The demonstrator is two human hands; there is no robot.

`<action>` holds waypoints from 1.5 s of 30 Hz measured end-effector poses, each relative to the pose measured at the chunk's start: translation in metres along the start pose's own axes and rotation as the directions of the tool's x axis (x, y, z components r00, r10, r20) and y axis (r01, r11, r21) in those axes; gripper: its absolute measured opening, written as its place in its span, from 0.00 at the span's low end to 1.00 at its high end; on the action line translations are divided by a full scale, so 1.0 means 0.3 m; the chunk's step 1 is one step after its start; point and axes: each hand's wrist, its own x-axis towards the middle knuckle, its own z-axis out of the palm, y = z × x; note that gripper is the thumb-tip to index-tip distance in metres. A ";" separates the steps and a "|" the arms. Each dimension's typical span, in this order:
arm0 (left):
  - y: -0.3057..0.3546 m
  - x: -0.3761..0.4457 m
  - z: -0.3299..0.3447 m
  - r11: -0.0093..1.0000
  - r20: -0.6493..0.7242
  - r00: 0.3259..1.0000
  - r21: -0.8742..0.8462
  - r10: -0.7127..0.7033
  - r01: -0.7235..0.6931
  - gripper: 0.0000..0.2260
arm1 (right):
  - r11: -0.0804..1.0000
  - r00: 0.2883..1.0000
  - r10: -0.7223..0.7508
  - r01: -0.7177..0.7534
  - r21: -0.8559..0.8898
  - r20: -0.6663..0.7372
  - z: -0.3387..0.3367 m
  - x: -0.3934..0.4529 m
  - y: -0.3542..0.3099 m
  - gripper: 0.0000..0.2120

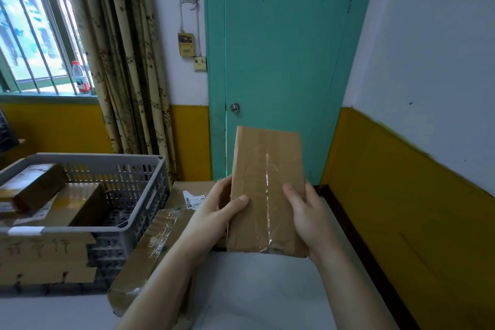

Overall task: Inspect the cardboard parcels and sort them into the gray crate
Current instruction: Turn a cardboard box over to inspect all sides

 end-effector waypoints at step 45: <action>-0.032 0.055 -0.071 0.958 -0.367 0.928 0.281 0.059 0.050 0.25 | 0.826 0.903 -0.198 0.363 -0.431 0.382 0.061 -0.081 0.016 0.49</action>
